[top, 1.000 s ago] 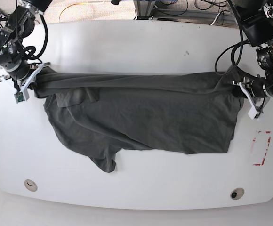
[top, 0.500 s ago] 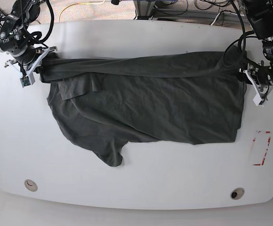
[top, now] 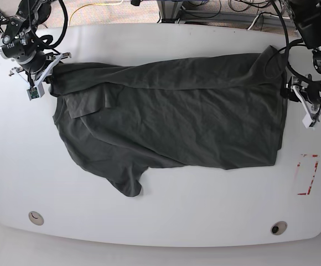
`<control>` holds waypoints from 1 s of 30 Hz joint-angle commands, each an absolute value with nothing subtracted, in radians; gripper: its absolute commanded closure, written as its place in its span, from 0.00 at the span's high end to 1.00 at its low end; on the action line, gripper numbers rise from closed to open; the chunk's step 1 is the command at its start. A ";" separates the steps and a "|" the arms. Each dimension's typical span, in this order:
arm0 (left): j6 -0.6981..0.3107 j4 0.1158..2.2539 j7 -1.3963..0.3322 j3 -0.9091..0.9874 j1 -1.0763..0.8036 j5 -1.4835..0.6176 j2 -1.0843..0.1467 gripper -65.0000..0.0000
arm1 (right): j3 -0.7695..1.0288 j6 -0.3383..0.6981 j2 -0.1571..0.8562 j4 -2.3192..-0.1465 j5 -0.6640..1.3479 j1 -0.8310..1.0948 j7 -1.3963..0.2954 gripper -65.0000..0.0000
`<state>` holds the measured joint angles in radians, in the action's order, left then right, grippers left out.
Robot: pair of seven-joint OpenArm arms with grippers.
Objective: Fold the T-shirt properly
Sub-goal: 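Lay the shirt flat on the table, holding its edge with both grippers, then hold the shirt edge with both grippers, adjusting the left gripper's grip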
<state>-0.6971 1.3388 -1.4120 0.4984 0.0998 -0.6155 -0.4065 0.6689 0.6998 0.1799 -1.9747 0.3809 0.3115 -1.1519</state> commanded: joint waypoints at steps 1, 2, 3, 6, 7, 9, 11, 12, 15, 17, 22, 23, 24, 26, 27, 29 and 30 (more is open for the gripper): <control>-0.698 1.359 -1.396 0.484 0.117 -0.736 -0.429 0.54 | 0.674 0.698 0.193 -1.994 0.389 0.306 -1.135 0.00; -0.698 1.359 -1.396 0.470 0.101 -0.769 -0.433 0.54 | 0.674 0.698 0.191 -1.995 0.389 0.306 -1.135 0.00; -0.698 1.359 -1.396 0.450 0.077 -0.808 -0.446 0.54 | 0.674 0.698 0.191 -1.995 0.389 0.306 -1.135 0.00; -0.698 1.388 -1.396 0.351 0.010 -0.944 -0.498 0.54 | 0.674 0.698 0.191 -1.995 0.389 0.306 -1.135 0.00; -0.698 1.402 -1.396 0.331 -0.005 -0.974 -0.507 0.54 | 0.674 0.698 0.191 -1.995 0.389 0.305 -1.135 0.00; -0.698 1.452 -1.396 0.285 -0.045 -1.055 -0.524 0.54 | 0.674 0.698 0.191 -1.995 0.389 0.305 -1.135 0.00; -0.698 1.494 -1.396 0.280 -0.088 -1.098 -0.527 0.54 | 0.674 0.698 0.191 -1.995 0.389 0.298 -1.135 0.00; -0.698 1.520 -1.396 0.280 -0.110 -1.112 -0.527 0.54 | 0.674 0.698 0.191 -1.995 0.389 0.298 -1.135 0.00; -0.698 1.583 -1.396 0.302 -0.159 -1.113 -0.527 0.54 | 0.674 0.698 0.189 -1.995 0.389 0.298 -1.135 0.00; -0.698 1.630 -1.396 0.340 -0.188 -1.099 -0.527 0.54 | 0.674 0.698 0.180 -1.995 0.390 0.298 -1.135 0.00; -0.698 1.722 -1.396 0.433 -0.239 -1.081 -0.522 0.54 | 0.674 0.698 0.162 -1.995 0.387 0.297 -1.135 0.00; -0.698 1.736 -1.396 0.444 -0.245 -1.078 -0.522 0.54 | 0.674 0.698 0.162 -1.995 0.387 0.297 -1.135 0.00; -0.698 1.753 -1.396 0.455 -0.251 -1.073 -0.522 0.54 | 0.674 0.698 0.160 -1.995 0.389 0.297 -1.135 0.00; -0.698 1.776 -1.396 0.467 -0.255 -1.044 -0.522 0.54 | 0.674 0.698 0.159 -1.995 0.389 0.298 -1.135 0.00; -0.687 1.787 -1.396 0.473 -0.259 -1.027 -0.522 0.54 | 0.674 0.698 0.157 -1.995 0.389 0.298 -1.135 0.00; -0.657 1.799 -1.396 0.483 -0.259 -0.987 -0.521 0.54 | 0.674 0.698 0.157 -1.995 0.389 0.298 -1.135 0.00; -0.651 1.799 -1.396 0.486 -0.259 -0.975 -0.521 0.54 | 0.674 0.698 0.157 -1.995 0.389 0.298 -1.135 0.00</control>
